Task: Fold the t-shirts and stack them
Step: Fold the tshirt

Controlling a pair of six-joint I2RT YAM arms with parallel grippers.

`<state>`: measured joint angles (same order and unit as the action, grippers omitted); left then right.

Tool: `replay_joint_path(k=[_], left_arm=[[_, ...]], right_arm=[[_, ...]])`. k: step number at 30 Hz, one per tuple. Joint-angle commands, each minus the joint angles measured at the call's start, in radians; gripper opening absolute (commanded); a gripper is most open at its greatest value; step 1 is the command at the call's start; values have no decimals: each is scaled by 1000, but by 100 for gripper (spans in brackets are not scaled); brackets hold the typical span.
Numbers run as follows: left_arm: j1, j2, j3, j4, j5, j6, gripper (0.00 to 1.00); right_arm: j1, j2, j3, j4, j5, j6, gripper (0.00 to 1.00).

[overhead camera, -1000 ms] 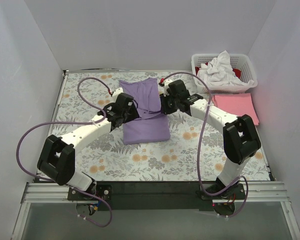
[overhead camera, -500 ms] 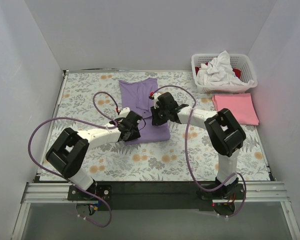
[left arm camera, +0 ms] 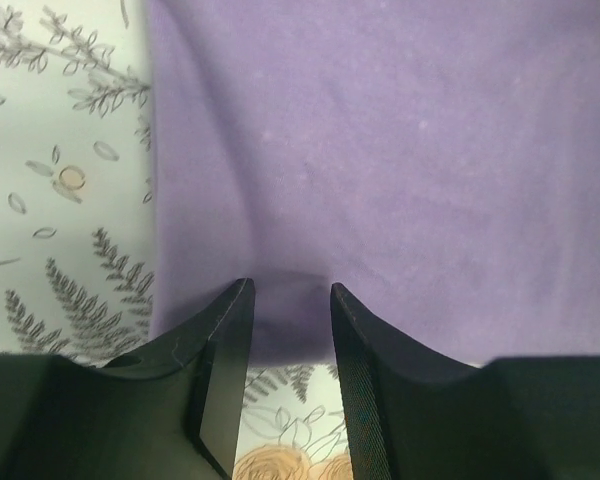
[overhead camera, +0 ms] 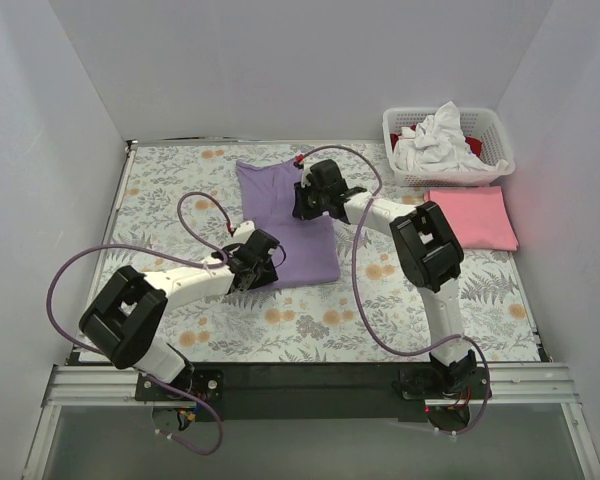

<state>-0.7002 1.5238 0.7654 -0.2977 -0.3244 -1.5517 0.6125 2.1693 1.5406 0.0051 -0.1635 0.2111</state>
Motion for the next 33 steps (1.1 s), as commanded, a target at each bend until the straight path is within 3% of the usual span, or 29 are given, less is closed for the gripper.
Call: replay_joint_path(k=[1, 9, 17, 25, 28, 33], left_arm=[[-10, -60, -43, -75, 10, -18, 36], [-10, -234, -109, -93, 25, -77, 40], [-5, -404, -173, -6, -24, -130, 41], [36, -280, -198, 153, -1, -149, 33], [86, -176, -198, 77, 39, -214, 29], [143, -178, -290, 58, 108, -275, 24]], right_arm=[[-30, -2, 79, 52, -50, 20, 18], [-2, -163, -144, 216, -414, 91, 19], [-3, -275, -377, 343, -539, 218, 21], [-8, -327, -618, 435, -622, 264, 21], [-31, -296, -700, 499, -630, 275, 21], [-111, -258, -793, 547, -652, 274, 21]])
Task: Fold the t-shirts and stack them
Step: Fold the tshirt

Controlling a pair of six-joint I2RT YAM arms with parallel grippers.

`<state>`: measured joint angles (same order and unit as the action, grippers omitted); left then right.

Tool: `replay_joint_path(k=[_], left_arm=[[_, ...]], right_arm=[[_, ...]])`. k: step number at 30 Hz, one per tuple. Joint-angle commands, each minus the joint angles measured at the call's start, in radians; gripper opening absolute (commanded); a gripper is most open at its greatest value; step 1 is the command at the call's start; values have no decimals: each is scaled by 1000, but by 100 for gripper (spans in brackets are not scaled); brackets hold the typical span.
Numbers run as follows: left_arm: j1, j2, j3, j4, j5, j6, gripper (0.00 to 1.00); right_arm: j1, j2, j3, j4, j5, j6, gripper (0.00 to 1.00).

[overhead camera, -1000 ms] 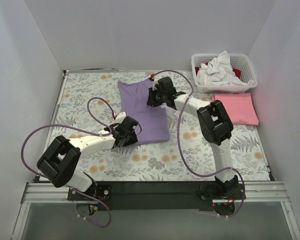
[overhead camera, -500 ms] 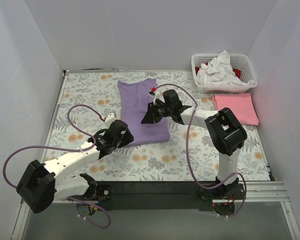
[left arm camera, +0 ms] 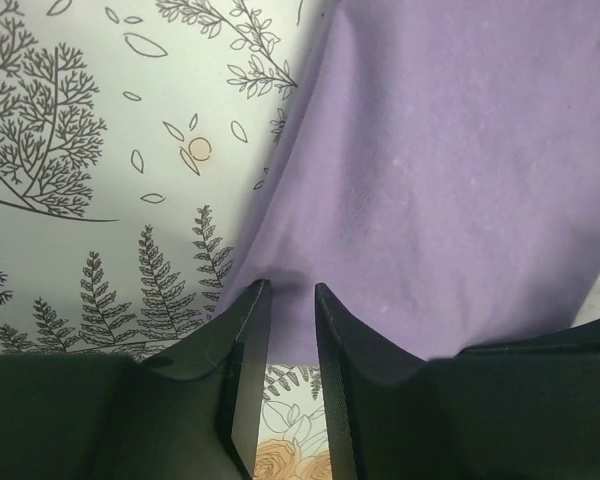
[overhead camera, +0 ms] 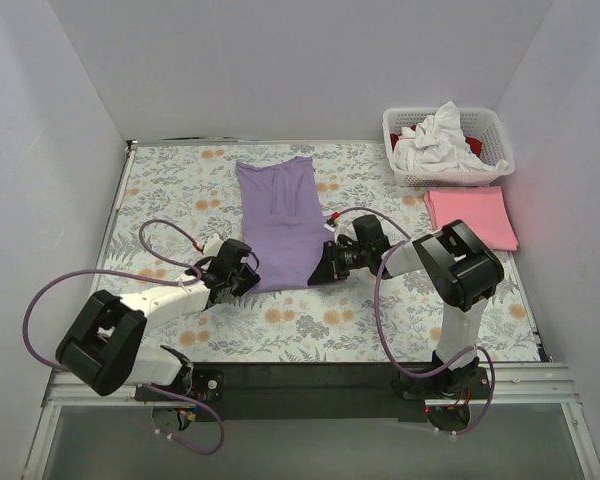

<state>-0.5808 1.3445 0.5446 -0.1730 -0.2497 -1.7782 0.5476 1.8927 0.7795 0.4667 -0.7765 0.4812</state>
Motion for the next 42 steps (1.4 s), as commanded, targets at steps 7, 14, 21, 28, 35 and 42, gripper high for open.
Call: replay_joint_path(k=[7, 14, 21, 28, 35, 42], left_arm=[[30, -148, -75, -151, 30, -29, 23], [30, -208, -40, -88, 46, 36, 28], [32, -36, -37, -74, 64, 16, 27], [32, -109, -42, -189, 52, 26, 25], [29, -205, 121, -393, -26, 166, 56], [13, -94, 201, -468, -59, 227, 76]], right_arm=[[-116, -148, -123, 81, -98, 28, 21], [-132, -159, -88, 82, -96, 54, 21], [-146, -38, -130, 84, -21, 36, 20], [-169, -99, -198, 75, 8, 28, 20], [-155, -332, -119, -259, 173, -128, 26], [-104, -517, -37, -614, 589, -237, 65]])
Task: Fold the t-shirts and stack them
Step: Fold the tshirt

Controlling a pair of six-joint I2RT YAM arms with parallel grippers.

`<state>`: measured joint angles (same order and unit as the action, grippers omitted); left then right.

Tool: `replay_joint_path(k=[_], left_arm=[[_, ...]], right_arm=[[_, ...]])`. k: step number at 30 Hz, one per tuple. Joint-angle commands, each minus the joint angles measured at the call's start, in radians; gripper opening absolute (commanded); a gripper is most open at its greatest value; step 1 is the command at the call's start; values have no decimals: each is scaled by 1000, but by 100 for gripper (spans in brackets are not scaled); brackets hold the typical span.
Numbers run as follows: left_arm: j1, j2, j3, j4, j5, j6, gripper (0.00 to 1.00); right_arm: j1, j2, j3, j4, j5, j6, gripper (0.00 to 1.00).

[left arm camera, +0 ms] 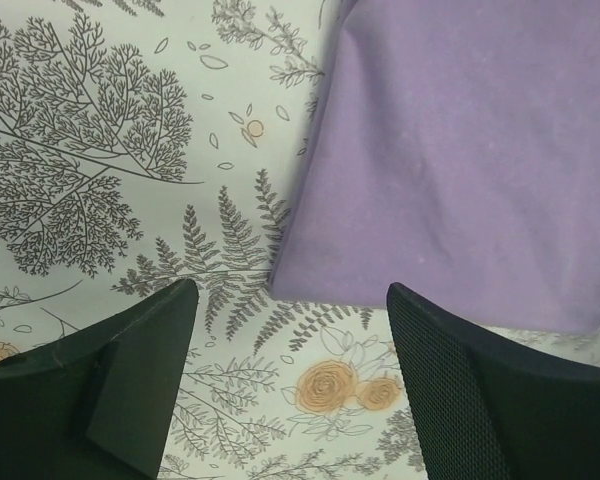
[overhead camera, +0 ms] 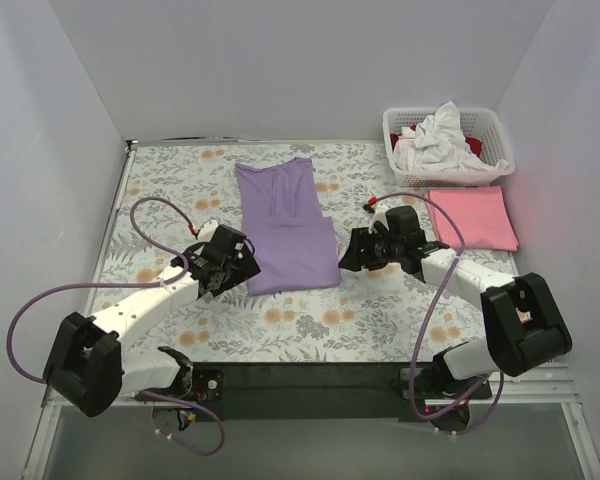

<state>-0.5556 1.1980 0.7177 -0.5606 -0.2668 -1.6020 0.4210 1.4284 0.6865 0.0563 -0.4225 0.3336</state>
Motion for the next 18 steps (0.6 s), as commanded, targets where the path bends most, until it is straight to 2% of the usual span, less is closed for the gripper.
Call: replay_joint_path(k=[1, 5, 10, 18], left_arm=[[-15, 67, 31, -82, -40, 54, 76], [-46, 147, 68, -81, -51, 56, 71], [-59, 218, 112, -65, -51, 68, 60], [-81, 288, 109, -51, -23, 56, 48]], right_arm=[[31, -69, 67, -254, 263, -100, 67], [74, -88, 90, -334, 359, -116, 68], [117, -100, 82, -337, 380, -99, 67], [199, -54, 123, -351, 412, -70, 65]])
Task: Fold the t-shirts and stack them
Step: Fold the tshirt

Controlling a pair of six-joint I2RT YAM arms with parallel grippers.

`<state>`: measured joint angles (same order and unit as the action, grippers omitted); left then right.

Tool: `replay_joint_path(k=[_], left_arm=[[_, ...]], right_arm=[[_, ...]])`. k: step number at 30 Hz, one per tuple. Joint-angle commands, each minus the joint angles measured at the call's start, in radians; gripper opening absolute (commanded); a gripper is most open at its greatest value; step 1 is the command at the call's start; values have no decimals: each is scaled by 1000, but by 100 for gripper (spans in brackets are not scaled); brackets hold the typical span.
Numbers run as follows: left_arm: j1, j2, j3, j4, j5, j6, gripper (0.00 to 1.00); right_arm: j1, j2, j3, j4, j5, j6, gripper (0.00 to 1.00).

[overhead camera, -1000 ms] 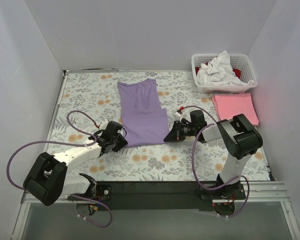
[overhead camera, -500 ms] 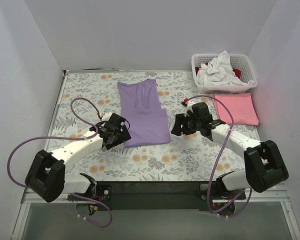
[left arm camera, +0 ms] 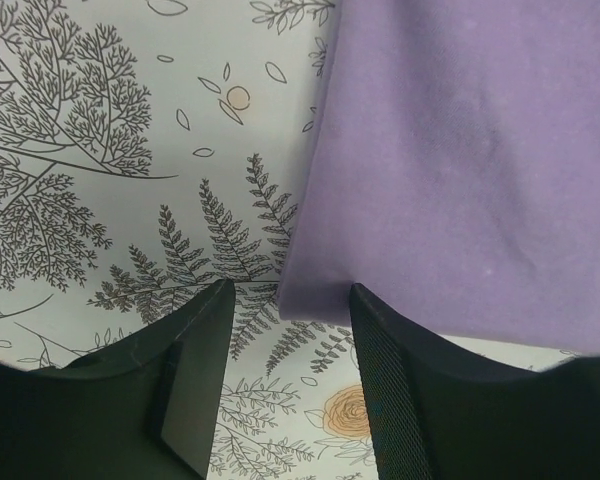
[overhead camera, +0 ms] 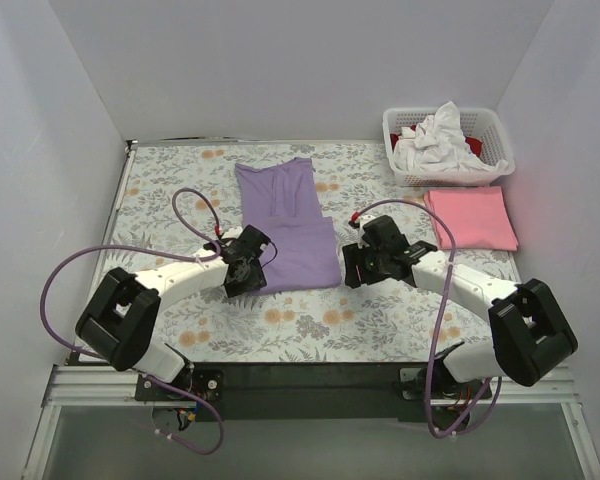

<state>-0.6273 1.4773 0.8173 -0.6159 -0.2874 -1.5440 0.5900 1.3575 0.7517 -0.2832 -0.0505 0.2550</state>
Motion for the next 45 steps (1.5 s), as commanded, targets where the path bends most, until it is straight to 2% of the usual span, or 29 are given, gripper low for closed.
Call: replay_joint_path(k=[1, 9, 12, 15, 16, 19, 35, 45], left_arm=[[-12, 12, 2, 2, -1, -5, 48], [-22, 72, -47, 21, 5, -21, 44], [-25, 97, -59, 33, 7, -22, 36], [-25, 109, -67, 42, 19, -18, 24], [-26, 110, -69, 44, 25, -18, 15], [-28, 106, -78, 53, 34, -13, 1], [-28, 38, -106, 64, 76, -8, 0], [-28, 2, -113, 58, 76, -19, 0]], right_arm=[[45, 22, 66, -14, 44, 10, 64], [122, 89, 133, -45, 138, 30, 63], [139, 118, 152, -57, 153, 44, 62], [149, 149, 178, -76, 167, 61, 61], [154, 156, 189, -77, 170, 70, 61], [160, 184, 210, -86, 173, 82, 59], [171, 307, 275, -108, 193, 139, 49], [197, 382, 227, -169, 186, 132, 43]])
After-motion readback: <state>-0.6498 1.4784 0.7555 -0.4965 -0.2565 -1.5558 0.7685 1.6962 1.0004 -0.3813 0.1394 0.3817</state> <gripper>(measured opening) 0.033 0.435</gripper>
